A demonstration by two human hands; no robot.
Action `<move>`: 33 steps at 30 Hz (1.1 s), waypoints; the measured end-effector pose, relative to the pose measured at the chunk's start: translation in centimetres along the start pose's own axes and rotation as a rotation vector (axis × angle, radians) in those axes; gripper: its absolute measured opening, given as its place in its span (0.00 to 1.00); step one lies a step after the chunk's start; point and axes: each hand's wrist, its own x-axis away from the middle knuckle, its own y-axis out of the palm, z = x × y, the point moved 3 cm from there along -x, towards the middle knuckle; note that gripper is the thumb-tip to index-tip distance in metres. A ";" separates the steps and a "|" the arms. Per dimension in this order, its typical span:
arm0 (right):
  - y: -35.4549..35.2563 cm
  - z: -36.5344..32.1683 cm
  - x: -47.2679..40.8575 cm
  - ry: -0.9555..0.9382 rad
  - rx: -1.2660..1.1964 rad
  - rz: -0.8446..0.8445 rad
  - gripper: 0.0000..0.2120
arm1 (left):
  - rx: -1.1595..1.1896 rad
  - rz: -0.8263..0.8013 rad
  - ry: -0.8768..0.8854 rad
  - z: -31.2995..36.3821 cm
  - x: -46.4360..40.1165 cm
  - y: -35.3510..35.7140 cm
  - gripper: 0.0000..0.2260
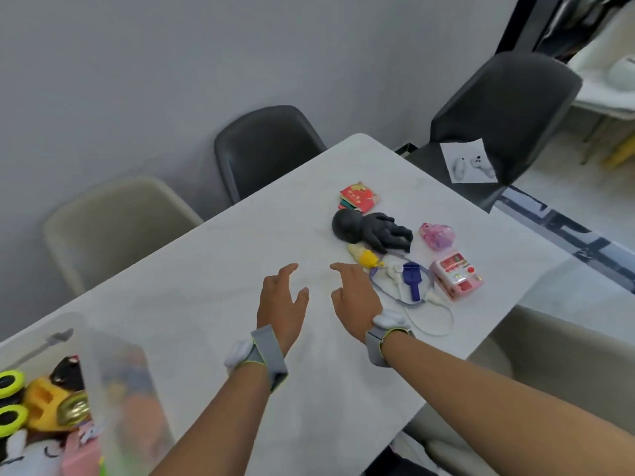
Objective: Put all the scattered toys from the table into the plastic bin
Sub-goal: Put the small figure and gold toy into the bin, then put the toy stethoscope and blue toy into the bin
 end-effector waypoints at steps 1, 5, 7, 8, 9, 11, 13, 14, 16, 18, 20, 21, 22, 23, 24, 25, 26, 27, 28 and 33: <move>-0.5 2.3 -0.3 0.053 0.025 -0.005 0.25 | -0.021 -0.035 0.005 0.9 -0.7 1.7 0.20; -1.7 10.6 -1.2 0.278 0.164 -0.095 0.23 | -0.093 -0.175 0.040 4.1 -2.7 8.4 0.17; -2.1 13.1 -1.3 0.302 0.253 -0.125 0.22 | -0.110 -0.234 0.047 5.3 -3.1 11.0 0.15; -2.2 14.8 -1.9 0.301 0.313 -0.144 0.21 | -0.124 -0.257 0.044 6.1 -3.7 12.9 0.15; -2.3 16.3 -2.5 0.308 0.361 -0.154 0.20 | -0.140 -0.281 0.034 6.9 -4.3 14.7 0.15; -2.5 17.6 -3.1 0.305 0.424 -0.155 0.15 | -0.153 -0.310 0.020 8.0 -4.8 16.8 0.15; -2.7 19.7 -4.2 0.335 0.426 -0.172 0.13 | -0.174 -0.337 0.029 9.1 -5.8 19.8 0.17; -2.4 20.6 -4.6 0.342 0.417 -0.187 0.14 | -0.190 -0.348 0.034 9.3 -6.1 21.1 0.18; -1.9 22.3 -5.3 0.382 0.363 -0.224 0.19 | -0.242 -0.379 0.026 9.4 -7.1 23.7 0.19; -1.6 22.7 -5.5 0.390 0.318 -0.220 0.24 | -0.299 -0.420 0.034 8.9 -7.6 24.9 0.19; -1.5 22.6 -5.7 0.378 0.302 -0.217 0.27 | -0.325 -0.482 0.048 8.2 -7.6 25.5 0.24; -1.3 22.8 -5.9 0.391 0.290 -0.229 0.29 | -0.344 -0.510 0.052 7.8 -7.6 25.8 0.25; -1.2 23.0 -6.1 0.417 0.272 -0.241 0.32 | -0.360 -0.527 0.052 7.3 -7.6 26.0 0.26; -1.1 23.0 -6.3 0.439 0.261 -0.254 0.34 | -0.381 -0.538 0.048 6.9 -7.6 26.0 0.26; -1.1 23.0 -6.4 0.455 0.253 -0.272 0.36 | -0.409 -0.549 0.048 6.7 -7.5 25.9 0.25; -1.0 23.1 -6.6 0.461 0.243 -0.288 0.37 | -0.436 -0.541 0.046 6.7 -7.6 25.8 0.24; -0.9 23.0 -6.7 0.467 0.223 -0.293 0.36 | -0.455 -0.511 0.040 6.6 -7.6 25.6 0.22; -0.8 22.9 -6.9 0.479 0.191 -0.281 0.36 | -0.468 -0.472 0.029 6.5 -7.7 25.3 0.20; -0.6 22.8 -7.0 0.501 0.154 -0.256 0.36 | -0.468 -0.438 0.012 6.3 -7.7 24.9 0.18; 1.0 22.0 -7.5 0.511 0.110 -0.245 0.34 | -0.613 -0.407 -0.081 2.8 -7.1 23.0 0.18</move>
